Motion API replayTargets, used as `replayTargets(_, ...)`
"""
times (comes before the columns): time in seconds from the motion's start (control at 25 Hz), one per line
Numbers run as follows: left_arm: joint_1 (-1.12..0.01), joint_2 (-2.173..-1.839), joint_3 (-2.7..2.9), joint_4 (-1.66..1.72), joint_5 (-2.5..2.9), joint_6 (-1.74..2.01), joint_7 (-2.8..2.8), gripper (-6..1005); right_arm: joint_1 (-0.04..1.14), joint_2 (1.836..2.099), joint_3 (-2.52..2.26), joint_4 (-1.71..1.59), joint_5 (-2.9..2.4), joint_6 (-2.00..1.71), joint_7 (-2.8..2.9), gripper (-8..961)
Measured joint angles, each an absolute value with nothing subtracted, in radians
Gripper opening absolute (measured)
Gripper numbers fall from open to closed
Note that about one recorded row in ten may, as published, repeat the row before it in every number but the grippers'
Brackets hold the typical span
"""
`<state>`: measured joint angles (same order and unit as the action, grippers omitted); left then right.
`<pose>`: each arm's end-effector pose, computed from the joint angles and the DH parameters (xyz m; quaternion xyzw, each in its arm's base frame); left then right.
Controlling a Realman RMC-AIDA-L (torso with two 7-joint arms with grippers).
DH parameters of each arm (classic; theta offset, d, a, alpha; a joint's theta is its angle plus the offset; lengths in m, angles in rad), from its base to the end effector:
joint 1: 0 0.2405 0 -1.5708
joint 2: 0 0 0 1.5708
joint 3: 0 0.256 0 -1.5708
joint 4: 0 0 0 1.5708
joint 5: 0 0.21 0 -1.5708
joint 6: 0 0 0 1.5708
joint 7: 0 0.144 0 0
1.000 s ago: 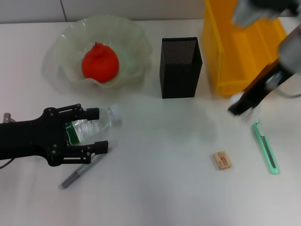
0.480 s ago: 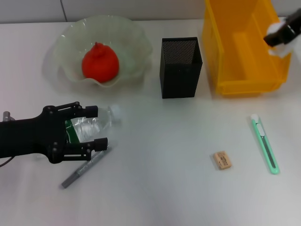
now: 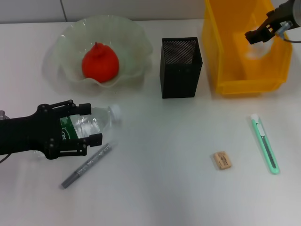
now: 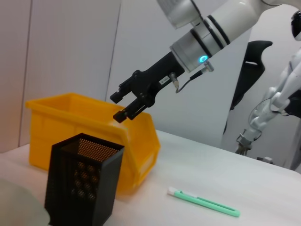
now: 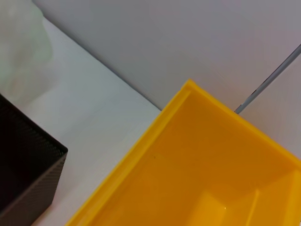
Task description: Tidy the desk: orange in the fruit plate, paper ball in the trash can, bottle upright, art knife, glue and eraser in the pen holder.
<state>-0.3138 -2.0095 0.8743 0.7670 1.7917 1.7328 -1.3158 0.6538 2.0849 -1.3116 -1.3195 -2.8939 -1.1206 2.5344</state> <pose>-0.2868 0.2731 0.0314 -0.9432 -0.1720 -0.2654 0.1013 0.1774 0.4297 0.0466 -0.8679 0.2264 -0.1456 0.4174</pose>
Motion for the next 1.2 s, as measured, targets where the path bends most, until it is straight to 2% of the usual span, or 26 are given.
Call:
replayTargets(0.08,-0.314,-2.009,0.874,0.768,1.792,1.723,-1.317,863,0.651,2.086,-1.309,-1.325,-2.887,-1.123,2.535,618)
replayTargets(0.2,-0.316,-2.007,0.873,0.778,1.8,1.714,-1.326,863,0.646,2.083,-1.298,-1.35,-2.859,-1.168,2.535,814)
replayTargets(0.36,-0.321,-2.001,0.864,0.828,1.823,1.713,-1.385,862,0.61,2.079,-1.252,-1.44,-2.78,-1.278,2.495,816)
replayTargets(0.56,-0.313,-2.006,0.862,1.002,1.879,1.713,-1.54,862,0.506,2.081,-1.125,-1.635,-2.584,-1.482,2.392,818)
replayTargets(0.68,-0.304,-2.027,0.862,1.129,1.933,1.713,-1.622,861,0.431,2.082,-1.037,-1.724,-2.443,-1.594,2.328,818)
replayTargets(0.72,-0.304,-2.049,0.862,1.21,1.984,1.712,-1.665,861,0.385,2.084,-0.983,-1.763,-2.363,-1.656,2.281,818)
replayTargets(0.88,-0.312,-2.07,0.888,1.311,2.065,1.702,-1.71,861,0.32,2.085,-0.922,-1.769,-2.257,-1.709,2.203,818)
replayTargets(1.2,-0.378,-2.069,1.111,1.405,2.187,1.6,-1.794,861,0.198,2.084,-0.843,-1.55,-2.024,-1.798,1.87,817)
